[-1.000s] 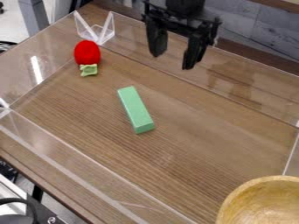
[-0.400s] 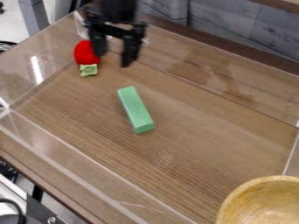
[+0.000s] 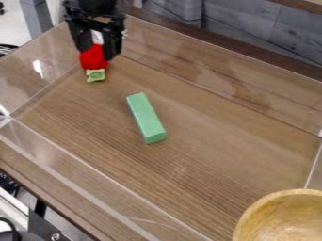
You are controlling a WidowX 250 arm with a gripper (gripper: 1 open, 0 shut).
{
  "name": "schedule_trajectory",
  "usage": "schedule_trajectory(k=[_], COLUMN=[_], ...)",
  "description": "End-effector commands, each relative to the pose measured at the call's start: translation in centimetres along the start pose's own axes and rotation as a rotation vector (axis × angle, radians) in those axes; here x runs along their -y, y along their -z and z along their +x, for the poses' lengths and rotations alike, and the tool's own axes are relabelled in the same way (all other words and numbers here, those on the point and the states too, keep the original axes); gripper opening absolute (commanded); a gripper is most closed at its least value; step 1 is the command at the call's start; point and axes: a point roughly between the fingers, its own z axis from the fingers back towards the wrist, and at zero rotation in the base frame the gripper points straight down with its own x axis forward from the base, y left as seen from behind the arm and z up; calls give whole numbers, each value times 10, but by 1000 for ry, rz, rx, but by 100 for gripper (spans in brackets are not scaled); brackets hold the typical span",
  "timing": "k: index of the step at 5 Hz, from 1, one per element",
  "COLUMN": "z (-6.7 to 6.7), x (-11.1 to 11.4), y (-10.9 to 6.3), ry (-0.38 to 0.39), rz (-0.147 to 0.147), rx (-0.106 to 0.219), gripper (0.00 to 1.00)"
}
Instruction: Move the red fruit to the right
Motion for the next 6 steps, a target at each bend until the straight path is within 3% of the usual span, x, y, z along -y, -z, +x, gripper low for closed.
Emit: schedule_trajectory(k=[1,3,5,6], z=[21,54,56,69], x=[-20,-36,-36,-35], y=[-16,-8,16,29], ry=[76,35,128,193], rz=[21,13,14,11], rx=[57,42,17,12], gripper=[100,100,100,100])
